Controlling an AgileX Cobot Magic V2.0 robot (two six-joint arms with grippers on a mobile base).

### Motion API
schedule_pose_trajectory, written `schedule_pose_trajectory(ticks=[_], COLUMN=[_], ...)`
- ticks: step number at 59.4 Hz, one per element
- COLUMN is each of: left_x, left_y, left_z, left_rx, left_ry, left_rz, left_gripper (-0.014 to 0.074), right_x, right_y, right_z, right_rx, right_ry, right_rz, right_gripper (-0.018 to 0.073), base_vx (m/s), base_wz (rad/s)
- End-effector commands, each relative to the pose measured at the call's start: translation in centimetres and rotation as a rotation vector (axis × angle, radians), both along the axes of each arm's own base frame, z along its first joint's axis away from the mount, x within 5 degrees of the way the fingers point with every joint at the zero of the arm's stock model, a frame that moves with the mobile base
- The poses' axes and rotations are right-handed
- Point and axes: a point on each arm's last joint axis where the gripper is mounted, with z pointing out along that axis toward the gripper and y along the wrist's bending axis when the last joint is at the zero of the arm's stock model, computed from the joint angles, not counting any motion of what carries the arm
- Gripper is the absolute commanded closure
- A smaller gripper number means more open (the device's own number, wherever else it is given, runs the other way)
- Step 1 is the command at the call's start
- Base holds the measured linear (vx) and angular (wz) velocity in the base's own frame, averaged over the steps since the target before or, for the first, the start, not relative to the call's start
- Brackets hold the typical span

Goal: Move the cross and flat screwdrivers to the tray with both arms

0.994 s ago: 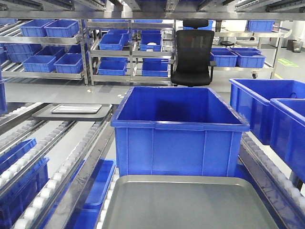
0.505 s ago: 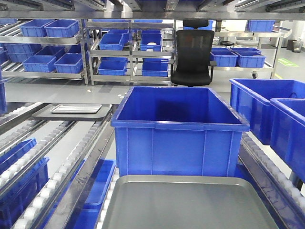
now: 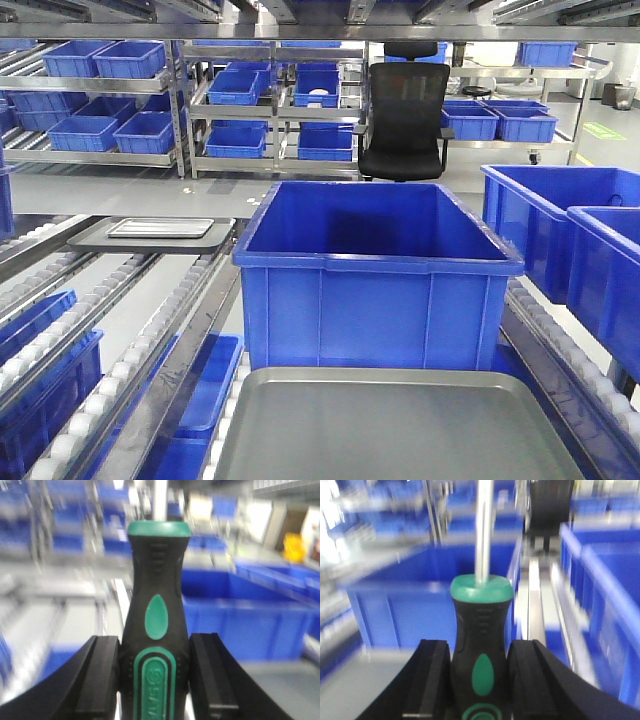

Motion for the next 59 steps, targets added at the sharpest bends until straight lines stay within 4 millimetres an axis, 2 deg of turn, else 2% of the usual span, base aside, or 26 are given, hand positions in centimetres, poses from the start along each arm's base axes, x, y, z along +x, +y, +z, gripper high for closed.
schedule_pose_trajectory(ticks=[1,13,21,31,38,47,59], left_x=[2.5,8.5,12.5,15.8,17.7,19.2,20.3], left_y=[-0.7,-3.8,-7.3,-12.3,-15.2,-18.1,-20.7], left_z=[0.3,-2.9,-6.0,-10.4,-11.1,-11.3,-12.1], left_rx=[-0.051,-0.126,-0.214,-0.289,-0.313,-0.368,-0.414], left_ry=[0.033,0.241,0.369,0.518,0.566,0.641,0.706], left_rz=[-0.034,-0.220,-0.368,-0.479,-0.544,-0.603,-0.610], left_gripper=[0.0596,0.0594,0.0594,0.0594,0.0594,0.0594,0.0594], right_x=[1.7,6.2,9.1,12.4,13.8,14.5,15.1], right_y=[0.0,1.3,2.5,3.5,4.0,4.6,5.0], right_z=[0.5,-2.5,-4.7,-7.8,-9.5,-10.9,-10.6], right_rx=[0.029,0.087,0.173,0.284,0.349,0.416,0.425], right_ry=[-0.010,0.197,0.308,0.431,0.500,0.583,0.622], right_rz=[-0.003,0.118,0.230,0.295,0.332,0.380,0.444], right_gripper=[0.0567,0.0567,0.0567,0.0567,0.0567,0.0567,0.0567], base_vx=[0.00,0.00,0.00,0.00,0.00,0.00,0.00], base_wz=[0.00,0.00,0.00,0.00,0.00,0.00,0.00])
